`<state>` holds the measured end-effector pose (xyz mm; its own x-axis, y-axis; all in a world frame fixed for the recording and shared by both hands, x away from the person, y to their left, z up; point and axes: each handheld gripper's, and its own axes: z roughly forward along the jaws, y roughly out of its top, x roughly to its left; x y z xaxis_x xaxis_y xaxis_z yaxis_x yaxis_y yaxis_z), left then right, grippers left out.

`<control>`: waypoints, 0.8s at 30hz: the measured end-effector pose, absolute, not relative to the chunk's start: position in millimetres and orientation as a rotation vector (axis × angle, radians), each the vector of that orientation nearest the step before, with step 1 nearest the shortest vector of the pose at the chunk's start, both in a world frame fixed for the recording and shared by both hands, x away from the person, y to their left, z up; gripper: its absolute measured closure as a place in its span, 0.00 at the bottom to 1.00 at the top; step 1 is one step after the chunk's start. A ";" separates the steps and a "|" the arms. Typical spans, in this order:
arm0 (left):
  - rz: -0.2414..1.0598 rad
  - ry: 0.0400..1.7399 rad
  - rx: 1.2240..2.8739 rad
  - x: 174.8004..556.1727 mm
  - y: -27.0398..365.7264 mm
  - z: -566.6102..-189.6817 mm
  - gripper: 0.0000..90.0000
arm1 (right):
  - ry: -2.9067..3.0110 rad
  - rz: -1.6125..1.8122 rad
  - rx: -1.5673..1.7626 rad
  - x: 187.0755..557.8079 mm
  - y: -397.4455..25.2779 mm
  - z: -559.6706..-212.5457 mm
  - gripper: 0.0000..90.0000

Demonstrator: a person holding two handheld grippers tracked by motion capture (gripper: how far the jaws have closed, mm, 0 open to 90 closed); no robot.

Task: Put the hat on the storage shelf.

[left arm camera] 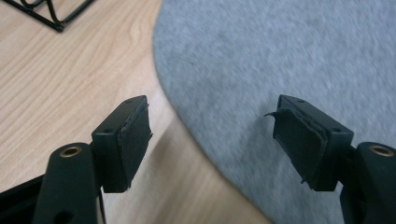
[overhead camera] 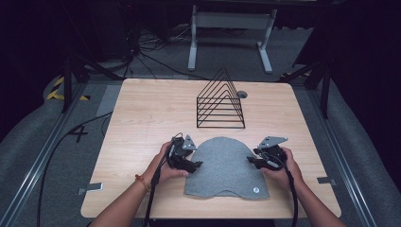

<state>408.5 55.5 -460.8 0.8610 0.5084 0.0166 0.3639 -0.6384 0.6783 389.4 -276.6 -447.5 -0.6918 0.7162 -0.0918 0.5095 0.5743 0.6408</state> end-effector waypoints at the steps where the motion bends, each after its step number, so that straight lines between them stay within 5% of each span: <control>1: 0.277 0.633 2.345 409.9 53.6 -462.3 0.31 | 2.471 0.840 1.006 390.2 -275.6 -448.2 0.53; 5: 0.247 0.659 2.329 412.1 52.8 -467.0 0.27 | 2.462 0.863 1.066 392.5 -275.2 -452.5 0.39; 9: 0.232 0.705 2.308 413.1 52.3 -469.1 0.22 | 2.460 0.902 1.100 394.5 -280.2 -455.5 0.37; 16: 0.218 0.690 2.342 411.3 48.7 -464.9 0.29 | 2.512 0.919 1.049 391.0 -275.0 -452.7 0.62; 24: 0.188 0.675 2.335 409.7 50.4 -461.5 0.66 | 2.536 0.967 1.095 392.2 -272.7 -452.1 0.88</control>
